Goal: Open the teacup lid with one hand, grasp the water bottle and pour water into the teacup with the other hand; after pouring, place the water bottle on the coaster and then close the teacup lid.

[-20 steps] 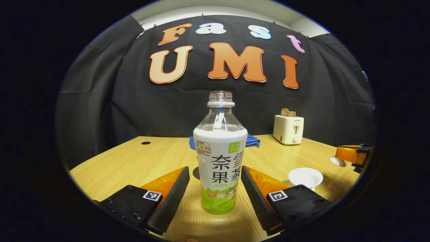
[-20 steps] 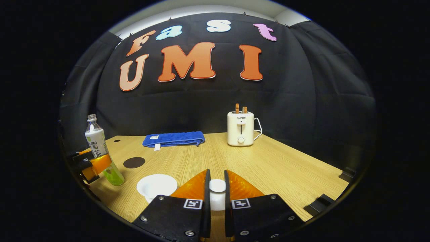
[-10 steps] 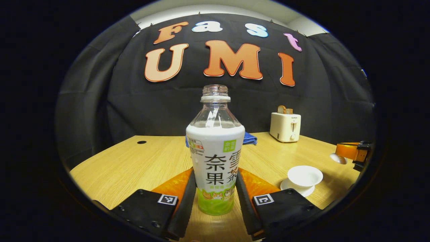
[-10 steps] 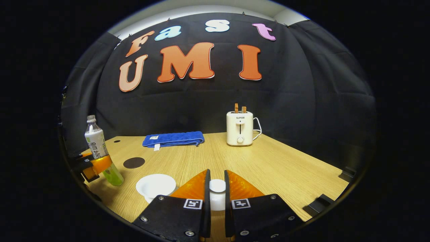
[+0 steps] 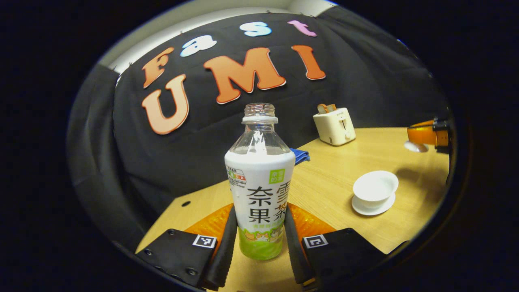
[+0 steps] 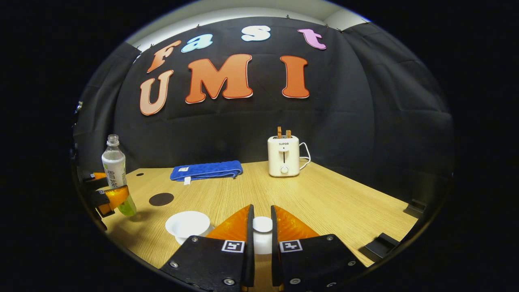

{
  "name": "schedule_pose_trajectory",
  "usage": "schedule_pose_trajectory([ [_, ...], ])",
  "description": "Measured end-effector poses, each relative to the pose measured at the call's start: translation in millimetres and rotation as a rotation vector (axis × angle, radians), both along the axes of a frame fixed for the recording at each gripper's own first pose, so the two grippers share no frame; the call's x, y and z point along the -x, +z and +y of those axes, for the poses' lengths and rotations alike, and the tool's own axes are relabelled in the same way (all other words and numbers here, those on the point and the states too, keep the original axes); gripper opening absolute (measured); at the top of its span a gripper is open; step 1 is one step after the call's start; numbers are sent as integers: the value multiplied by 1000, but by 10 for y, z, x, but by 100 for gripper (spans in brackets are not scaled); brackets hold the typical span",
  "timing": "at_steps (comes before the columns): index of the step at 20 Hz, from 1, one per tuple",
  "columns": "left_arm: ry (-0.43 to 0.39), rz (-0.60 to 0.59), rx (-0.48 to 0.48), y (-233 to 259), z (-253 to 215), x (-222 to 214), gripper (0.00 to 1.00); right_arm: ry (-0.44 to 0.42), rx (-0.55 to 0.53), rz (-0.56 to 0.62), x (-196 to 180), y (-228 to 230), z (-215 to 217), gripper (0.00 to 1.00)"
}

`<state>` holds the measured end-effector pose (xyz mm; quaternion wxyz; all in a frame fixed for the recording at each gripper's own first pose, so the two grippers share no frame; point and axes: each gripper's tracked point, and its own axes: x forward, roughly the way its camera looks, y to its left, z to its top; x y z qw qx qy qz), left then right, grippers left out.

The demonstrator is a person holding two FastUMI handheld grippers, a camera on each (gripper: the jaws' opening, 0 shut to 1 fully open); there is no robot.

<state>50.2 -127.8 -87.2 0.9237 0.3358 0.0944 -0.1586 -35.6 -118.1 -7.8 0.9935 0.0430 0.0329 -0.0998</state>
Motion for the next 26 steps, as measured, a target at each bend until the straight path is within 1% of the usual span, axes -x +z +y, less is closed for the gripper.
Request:
schedule_pose_trajectory([
  [3, -62, -29, -177, -41, -30, -48, 63, -6, 3, 5, 21, -9, -38, 17],
  [4, -83, -42, -232, -36, -46, -62, 62, -5, 1, 4, 23, -3, -35, 17],
  [5, -104, -54, -280, -44, -82, -70, 63, -6, -1, 5, 27, -15, -46, 17],
  [8, -161, -53, -361, -75, -134, -20, 61, -10, -7, 6, 40, -10, -61, 17],
  [9, -177, -49, -386, -78, -170, -17, 63, -11, -9, 7, 39, -25, -66, 17],
  [10, -194, -54, -414, -89, -213, -26, 63, -12, -10, 9, 45, -29, -69, 17],
  [12, -242, -86, -507, -184, -369, -176, 63, -15, -12, 15, 47, -41, -88, 17],
  [14, -289, -132, -610, -211, -363, -155, 62, -20, -16, 15, 64, -37, -123, 17],
  [16, -327, -130, -663, -254, -376, -75, 63, -25, -22, 15, 54, -43, -144, 17],
  [18, -348, -128, -697, -240, -410, -36, 60, -24, -24, 19, 47, -61, -154, 17],
  [19, -358, -131, -715, -256, -425, -19, 63, -24, -24, 22, 49, -74, -164, 17],
  [20, -371, -135, -731, -268, -449, 2, 64, -22, -24, 23, 46, -71, -159, 17],
  [21, -382, -138, -749, -279, -445, 22, 61, -21, -25, 24, 46, -73, -161, 17],
  [25, -420, -157, -851, -316, -445, 68, 61, -23, -34, 19, 62, -66, -191, 17],
  [26, -433, -169, -878, -327, -452, 82, 64, -24, -34, 20, 66, -69, -191, 17],
])
